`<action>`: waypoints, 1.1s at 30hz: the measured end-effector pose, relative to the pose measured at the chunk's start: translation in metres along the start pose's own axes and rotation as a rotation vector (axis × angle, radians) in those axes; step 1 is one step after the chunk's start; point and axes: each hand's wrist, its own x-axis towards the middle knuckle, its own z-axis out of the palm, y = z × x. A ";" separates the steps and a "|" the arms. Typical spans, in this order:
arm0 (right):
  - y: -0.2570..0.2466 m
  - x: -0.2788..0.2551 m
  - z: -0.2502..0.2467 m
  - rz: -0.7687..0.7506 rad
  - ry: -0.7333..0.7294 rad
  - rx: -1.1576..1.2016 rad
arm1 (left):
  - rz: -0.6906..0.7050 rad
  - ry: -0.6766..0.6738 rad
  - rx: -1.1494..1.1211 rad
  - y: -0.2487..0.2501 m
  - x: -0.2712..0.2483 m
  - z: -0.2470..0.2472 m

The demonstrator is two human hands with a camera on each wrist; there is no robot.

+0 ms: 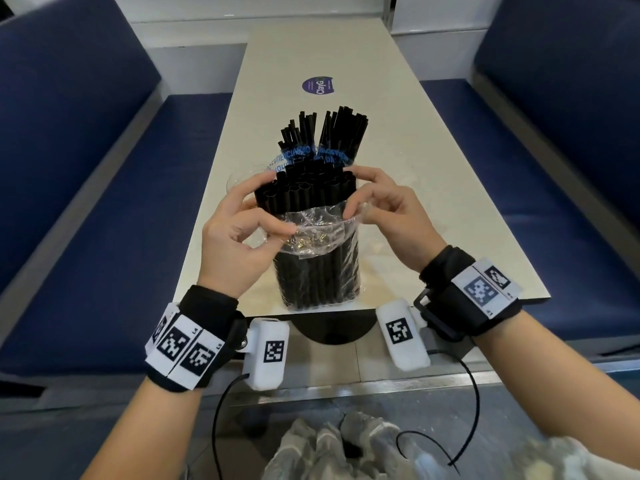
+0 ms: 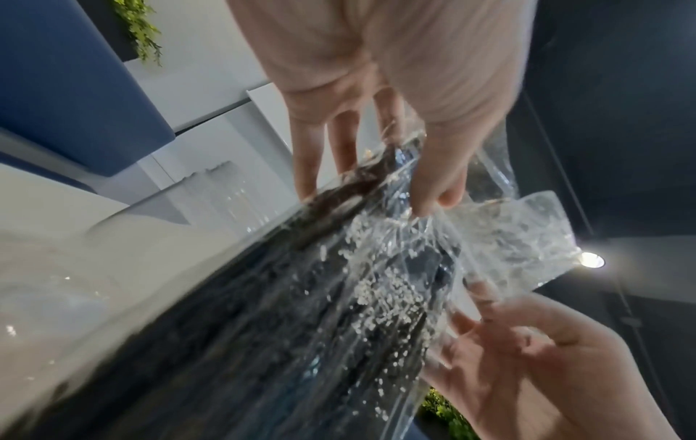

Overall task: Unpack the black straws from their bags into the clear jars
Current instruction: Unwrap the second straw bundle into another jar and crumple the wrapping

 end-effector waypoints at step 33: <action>-0.026 0.019 0.007 -0.124 0.114 -0.174 | -0.039 -0.100 0.126 0.018 0.009 0.004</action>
